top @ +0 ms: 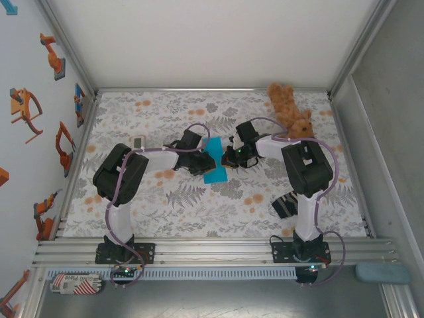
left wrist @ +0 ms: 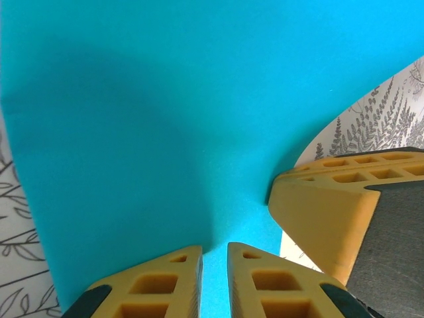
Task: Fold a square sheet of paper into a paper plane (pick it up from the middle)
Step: First fold the square sheet of paper in half at the center of the table.
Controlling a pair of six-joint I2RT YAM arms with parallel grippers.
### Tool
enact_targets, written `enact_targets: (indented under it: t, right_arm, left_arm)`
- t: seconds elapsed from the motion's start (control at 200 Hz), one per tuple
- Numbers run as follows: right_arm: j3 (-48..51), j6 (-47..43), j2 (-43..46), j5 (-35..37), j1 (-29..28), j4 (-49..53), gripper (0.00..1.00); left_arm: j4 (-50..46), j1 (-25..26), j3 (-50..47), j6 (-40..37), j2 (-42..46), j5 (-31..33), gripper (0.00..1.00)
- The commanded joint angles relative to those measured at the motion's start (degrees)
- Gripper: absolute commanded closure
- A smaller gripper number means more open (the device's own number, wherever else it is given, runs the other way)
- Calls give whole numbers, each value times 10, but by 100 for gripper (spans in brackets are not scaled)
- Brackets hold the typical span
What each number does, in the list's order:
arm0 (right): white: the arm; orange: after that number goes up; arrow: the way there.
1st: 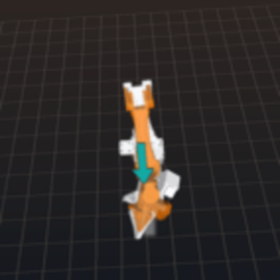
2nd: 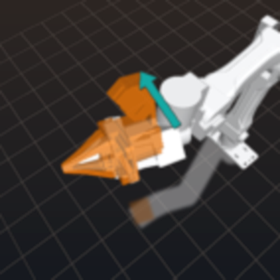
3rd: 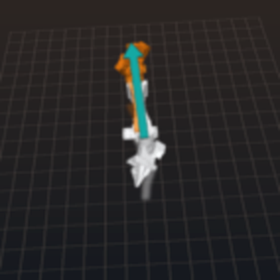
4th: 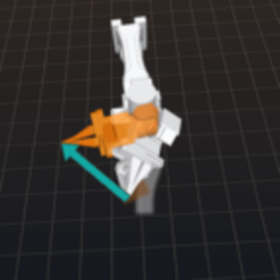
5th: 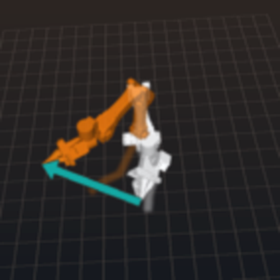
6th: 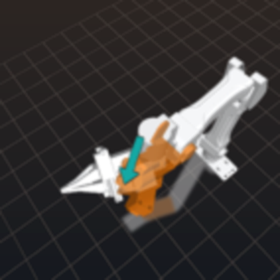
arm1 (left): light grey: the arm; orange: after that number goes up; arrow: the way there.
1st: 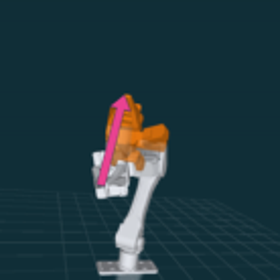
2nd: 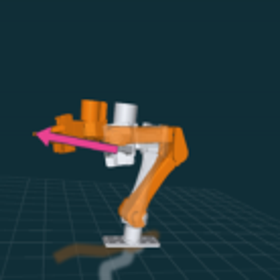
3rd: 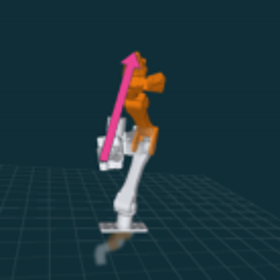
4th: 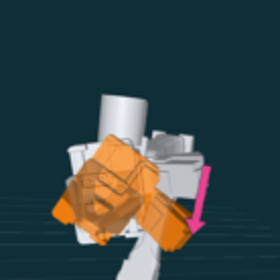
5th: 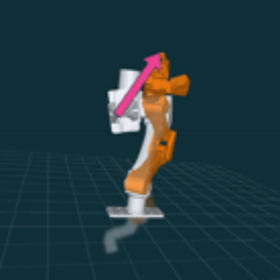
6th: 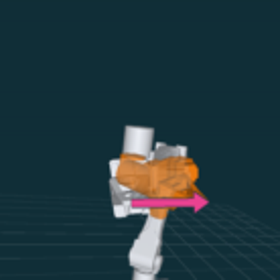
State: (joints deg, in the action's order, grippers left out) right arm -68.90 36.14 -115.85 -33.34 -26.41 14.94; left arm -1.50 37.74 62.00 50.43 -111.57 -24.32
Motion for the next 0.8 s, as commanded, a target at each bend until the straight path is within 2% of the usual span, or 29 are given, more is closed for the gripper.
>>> enact_targets:
  t: [0.0,0.27,0.401,0.551,0.671,0.796]
  right_arm:
    - [36,-8,-59,120,-1,80,100]
    - [31,-18,-73,140,-1,91,100]
    - [31,-19,-73,143,-1,93,100]
    - [32,-20,-73,143,-1,92,100]
    - [31,-20,-73,142,-1,91,100]
    - [30,-20,-75,139,-1,91,100]
  left_arm:
    - [-10,-2,-19,4,-1,-1,82]
    - [-22,-15,-79,3,47,12,79]
    - [-32,-38,-113,-1,85,17,79]
    - [-29,-52,-109,-9,122,12,83]
    - [6,-45,-83,-4,115,-5,84]
    - [34,-42,-41,-3,62,-33,86]
